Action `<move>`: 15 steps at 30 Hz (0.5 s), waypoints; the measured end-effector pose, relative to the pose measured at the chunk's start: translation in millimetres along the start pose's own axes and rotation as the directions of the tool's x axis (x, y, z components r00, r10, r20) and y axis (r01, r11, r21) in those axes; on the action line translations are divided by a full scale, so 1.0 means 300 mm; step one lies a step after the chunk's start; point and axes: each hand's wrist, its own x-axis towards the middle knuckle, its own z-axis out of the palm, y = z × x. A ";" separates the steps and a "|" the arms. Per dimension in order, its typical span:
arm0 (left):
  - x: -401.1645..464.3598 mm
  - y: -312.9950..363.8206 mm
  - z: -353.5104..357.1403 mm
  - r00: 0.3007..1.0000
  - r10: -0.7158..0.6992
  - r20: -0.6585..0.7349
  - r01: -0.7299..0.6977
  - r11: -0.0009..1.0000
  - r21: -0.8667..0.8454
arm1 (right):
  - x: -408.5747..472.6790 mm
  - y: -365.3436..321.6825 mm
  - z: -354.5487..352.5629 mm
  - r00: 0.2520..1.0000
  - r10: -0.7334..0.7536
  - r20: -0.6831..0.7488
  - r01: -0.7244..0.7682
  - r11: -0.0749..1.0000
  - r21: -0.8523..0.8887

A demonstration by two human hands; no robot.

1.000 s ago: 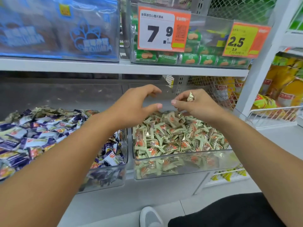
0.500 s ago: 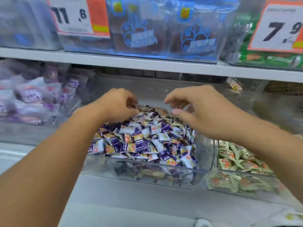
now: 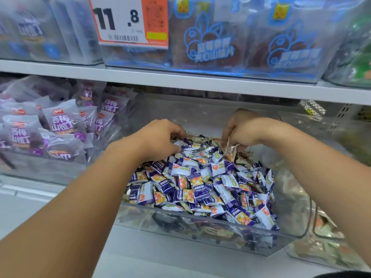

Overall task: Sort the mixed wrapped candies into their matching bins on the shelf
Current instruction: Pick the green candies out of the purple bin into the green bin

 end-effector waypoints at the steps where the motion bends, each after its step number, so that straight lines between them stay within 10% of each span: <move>1: 0.010 0.004 0.001 1.000 0.011 0.010 -0.011 1.000 -0.017 | -0.001 0.014 -0.009 0.997 0.017 -0.079 -0.012 0.998 0.063; 7: 0.067 0.069 0.002 1.000 -0.016 -0.003 0.016 0.986 -0.167 | -0.025 0.018 -0.018 0.985 0.161 -0.064 -0.081 0.753 0.653; 15: 0.076 0.065 0.012 0.998 -0.013 0.059 0.007 0.995 0.095 | 0.030 0.026 -0.067 0.998 -0.065 0.026 0.067 0.992 -0.108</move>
